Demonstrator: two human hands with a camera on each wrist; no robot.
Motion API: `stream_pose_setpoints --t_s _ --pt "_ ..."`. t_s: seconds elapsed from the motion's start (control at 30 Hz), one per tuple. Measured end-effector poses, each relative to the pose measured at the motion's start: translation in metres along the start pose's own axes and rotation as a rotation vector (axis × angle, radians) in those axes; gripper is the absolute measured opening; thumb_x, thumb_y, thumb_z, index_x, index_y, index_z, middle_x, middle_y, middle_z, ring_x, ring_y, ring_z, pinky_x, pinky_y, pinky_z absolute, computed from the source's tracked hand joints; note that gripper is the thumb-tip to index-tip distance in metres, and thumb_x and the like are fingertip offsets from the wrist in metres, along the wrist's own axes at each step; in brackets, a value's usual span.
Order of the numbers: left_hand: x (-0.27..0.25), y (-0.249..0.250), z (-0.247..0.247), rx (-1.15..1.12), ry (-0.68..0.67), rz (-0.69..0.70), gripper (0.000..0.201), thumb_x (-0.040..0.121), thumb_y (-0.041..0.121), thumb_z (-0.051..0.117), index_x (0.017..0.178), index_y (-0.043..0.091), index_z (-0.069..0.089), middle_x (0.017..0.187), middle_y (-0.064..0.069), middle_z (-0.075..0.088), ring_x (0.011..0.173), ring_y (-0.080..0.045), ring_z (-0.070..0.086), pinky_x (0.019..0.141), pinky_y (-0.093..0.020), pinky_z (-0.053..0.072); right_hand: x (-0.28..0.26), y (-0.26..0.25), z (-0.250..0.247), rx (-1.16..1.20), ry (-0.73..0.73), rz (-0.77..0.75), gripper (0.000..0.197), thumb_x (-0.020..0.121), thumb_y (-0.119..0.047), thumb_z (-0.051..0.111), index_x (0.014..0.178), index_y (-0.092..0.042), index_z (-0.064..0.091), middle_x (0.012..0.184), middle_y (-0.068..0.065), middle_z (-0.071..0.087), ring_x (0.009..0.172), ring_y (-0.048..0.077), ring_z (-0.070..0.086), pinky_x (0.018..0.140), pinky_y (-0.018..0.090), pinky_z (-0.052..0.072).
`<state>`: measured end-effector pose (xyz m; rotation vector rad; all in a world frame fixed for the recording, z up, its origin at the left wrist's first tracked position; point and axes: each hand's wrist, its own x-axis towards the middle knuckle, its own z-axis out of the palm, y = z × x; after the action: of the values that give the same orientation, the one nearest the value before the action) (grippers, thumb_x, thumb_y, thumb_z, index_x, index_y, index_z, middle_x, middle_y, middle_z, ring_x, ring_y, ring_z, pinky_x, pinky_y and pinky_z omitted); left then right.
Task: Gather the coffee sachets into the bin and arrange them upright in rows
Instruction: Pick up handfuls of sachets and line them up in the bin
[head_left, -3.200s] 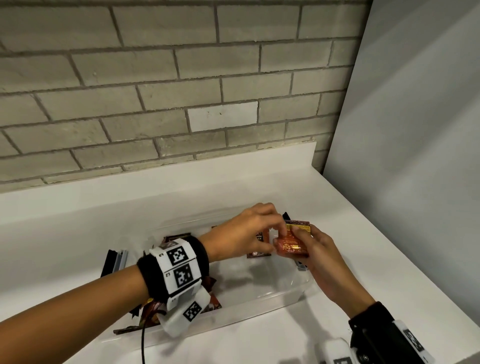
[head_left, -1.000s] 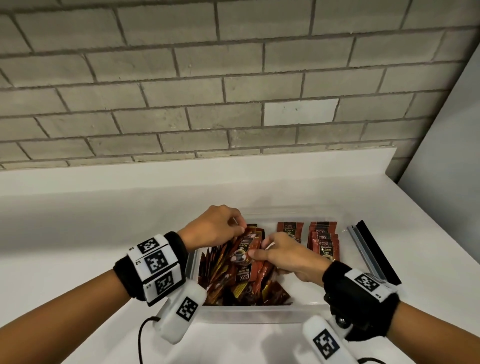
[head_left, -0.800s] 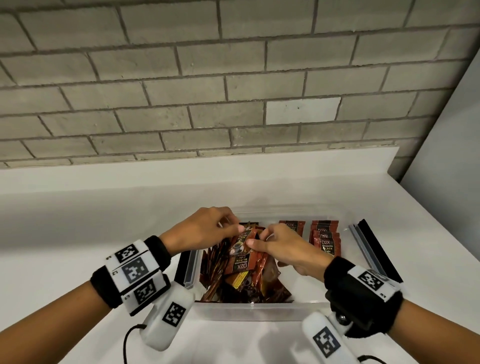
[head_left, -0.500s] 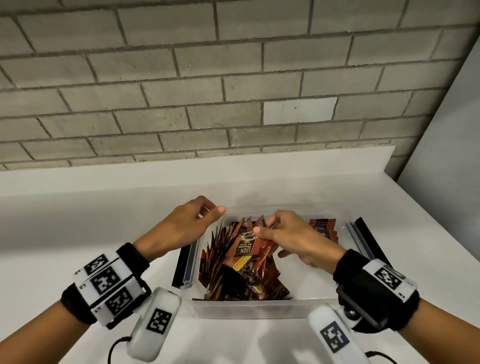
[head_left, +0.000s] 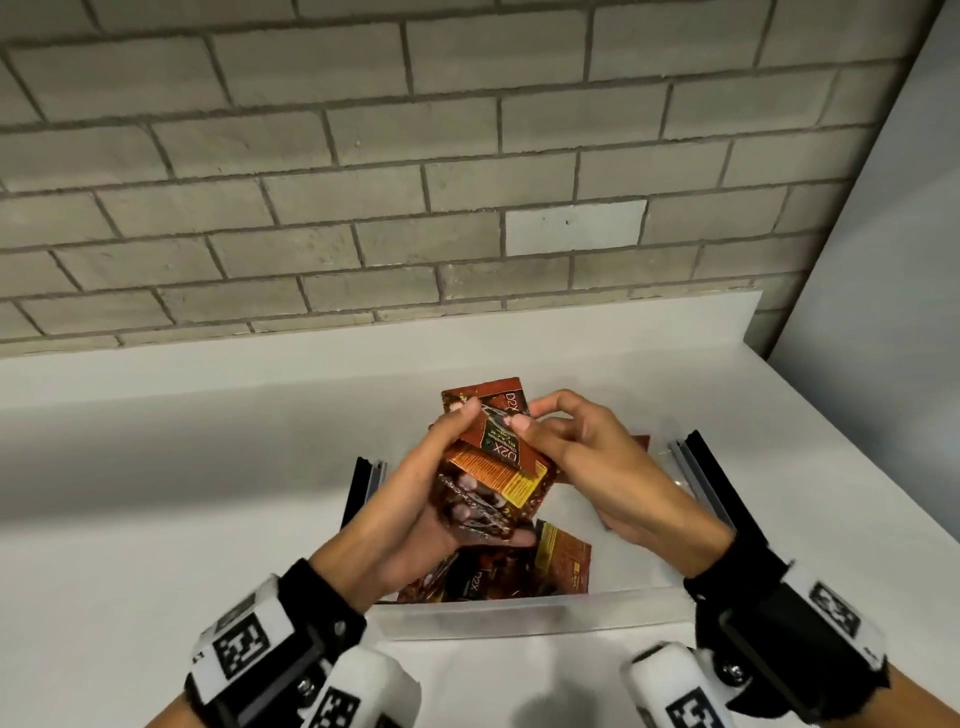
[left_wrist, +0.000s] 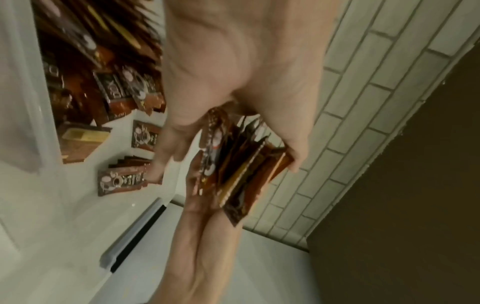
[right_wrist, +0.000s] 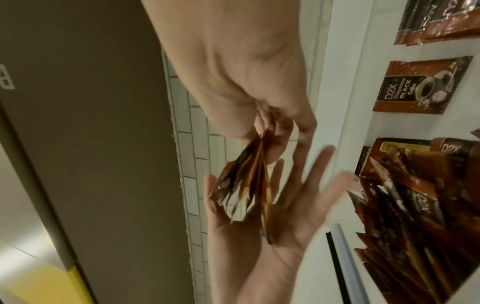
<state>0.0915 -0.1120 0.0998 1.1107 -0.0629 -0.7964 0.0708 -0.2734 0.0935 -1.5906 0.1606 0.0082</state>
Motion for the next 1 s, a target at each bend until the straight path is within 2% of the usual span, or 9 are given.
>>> stream_pose_setpoints --t_s 0.1,0.2,0.3,0.4,0.5,0.63,0.8,0.9,1.0 --pt "0.003 -0.007 0.011 -0.123 -0.012 -0.004 0.045 0.086 0.029 0.059 0.126 0.009 0.055 0.120 -0.023 0.064 0.106 -0.040 0.064 0.084 -0.069 0.047 -0.008 0.005 0.000 0.008 0.059 -0.038 0.012 0.096 -0.030 0.054 0.102 -0.020 0.054 0.096 0.005 0.070 0.086 0.017 0.069 0.077 0.034 0.055" --pt "0.007 -0.017 0.024 -0.141 0.034 0.028 0.035 0.089 0.020 0.057 0.122 0.010 0.053 0.110 -0.020 0.069 0.096 -0.035 0.069 0.076 -0.066 0.051 -0.016 0.011 0.001 0.152 0.127 -0.023 0.013 0.098 -0.031 0.049 0.105 -0.021 0.056 0.099 0.001 0.070 0.083 0.010 0.070 0.067 0.026 0.054" --pt "0.010 -0.030 0.040 -0.051 0.117 0.142 0.027 0.095 0.019 0.052 0.121 0.018 0.052 0.100 -0.009 0.074 0.087 -0.022 0.072 0.073 -0.044 0.060 -0.027 0.019 0.002 0.283 0.182 -0.030 0.017 0.095 -0.031 0.055 0.112 -0.027 0.054 0.101 0.000 0.071 0.089 0.013 0.071 0.073 0.033 0.057" --pt "0.014 -0.042 0.055 -0.062 0.102 0.234 0.026 0.097 0.014 0.048 0.121 0.021 0.053 0.105 -0.008 0.073 0.093 -0.018 0.071 0.070 -0.030 0.059 -0.037 0.025 -0.005 0.436 0.193 -0.081 0.033 0.091 -0.017 0.061 0.121 -0.028 0.051 0.101 -0.002 0.074 0.096 0.016 0.070 0.080 0.035 0.057" --pt "0.020 -0.050 0.064 -0.097 0.108 0.329 0.033 0.097 0.008 0.047 0.125 0.025 0.050 0.111 -0.011 0.070 0.099 -0.023 0.070 0.074 -0.031 0.058 -0.049 0.027 -0.014 0.522 0.215 -0.120 0.036 0.087 -0.011 0.062 0.120 -0.022 0.056 0.103 -0.001 0.074 0.094 0.018 0.071 0.069 0.028 0.058" --pt "0.027 -0.057 0.076 -0.151 0.052 0.445 0.056 0.099 0.004 0.043 0.129 0.051 0.045 0.114 -0.005 0.070 0.103 -0.025 0.068 0.076 -0.036 0.058 -0.056 0.029 -0.021 0.538 0.267 -0.154 0.035 0.085 -0.008 0.063 0.117 -0.019 0.061 0.107 0.002 0.072 0.094 0.017 0.071 0.066 0.025 0.056" --pt "0.036 -0.065 0.088 -0.158 0.145 0.499 0.040 0.097 0.004 0.044 0.114 0.037 0.058 0.107 -0.009 0.071 0.095 -0.029 0.068 0.076 -0.040 0.057 -0.062 0.038 -0.021 0.583 0.367 -0.128 0.039 0.088 -0.004 0.061 0.121 -0.023 0.050 0.110 0.006 0.070 0.091 0.020 0.072 0.065 0.029 0.057" --pt "0.041 -0.068 0.089 -0.129 0.213 0.513 0.027 0.096 0.006 0.047 0.107 0.030 0.055 0.092 -0.006 0.070 0.080 -0.021 0.067 0.068 -0.036 0.056 -0.067 0.041 -0.024 0.639 0.343 -0.055 0.043 0.086 -0.012 0.065 0.123 -0.024 0.044 0.095 0.001 0.075 0.086 0.019 0.073 0.060 0.029 0.057" --pt "0.044 -0.078 0.086 -0.062 0.249 0.452 0.015 0.095 0.011 0.052 0.105 0.022 0.054 0.096 -0.008 0.070 0.084 -0.023 0.070 0.070 -0.037 0.057 -0.067 0.037 -0.032 0.649 0.292 -0.010 0.035 0.091 -0.006 0.058 0.119 -0.023 0.048 0.087 0.003 0.076 0.077 0.017 0.073 0.056 0.028 0.056"
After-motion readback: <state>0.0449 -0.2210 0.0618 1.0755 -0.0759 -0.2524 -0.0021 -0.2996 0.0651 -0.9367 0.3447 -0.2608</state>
